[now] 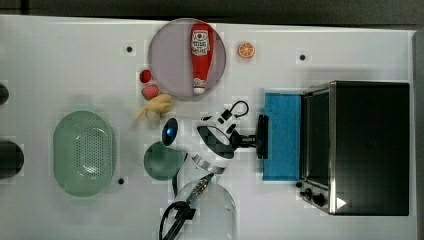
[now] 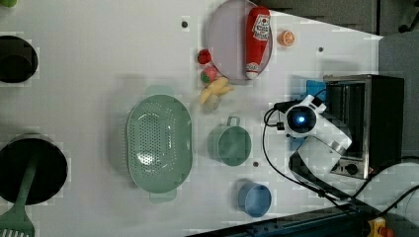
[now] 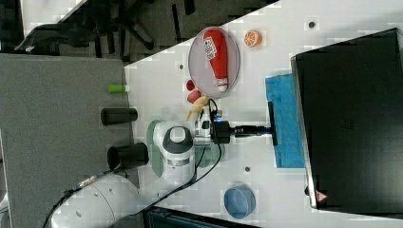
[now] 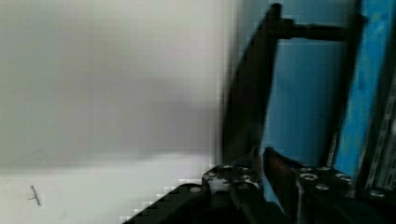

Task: Flap open oven.

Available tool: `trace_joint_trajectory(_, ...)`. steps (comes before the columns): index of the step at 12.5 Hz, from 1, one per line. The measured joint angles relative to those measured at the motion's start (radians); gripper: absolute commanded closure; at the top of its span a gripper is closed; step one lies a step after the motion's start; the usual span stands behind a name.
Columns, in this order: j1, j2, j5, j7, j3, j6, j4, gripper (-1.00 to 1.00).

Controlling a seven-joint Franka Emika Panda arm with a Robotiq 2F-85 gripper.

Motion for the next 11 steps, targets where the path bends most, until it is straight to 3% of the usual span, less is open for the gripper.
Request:
trace_joint_trajectory(4,0.001,-0.002,0.031,0.009,-0.02,0.042,0.002,0.65)
trace_joint_trajectory(7,-0.018,-0.09,0.323,0.011,-0.031,0.081,-0.004,0.65)
trace_joint_trajectory(11,-0.02,-0.414,0.653,0.014,-0.055,0.012,0.018,0.65)
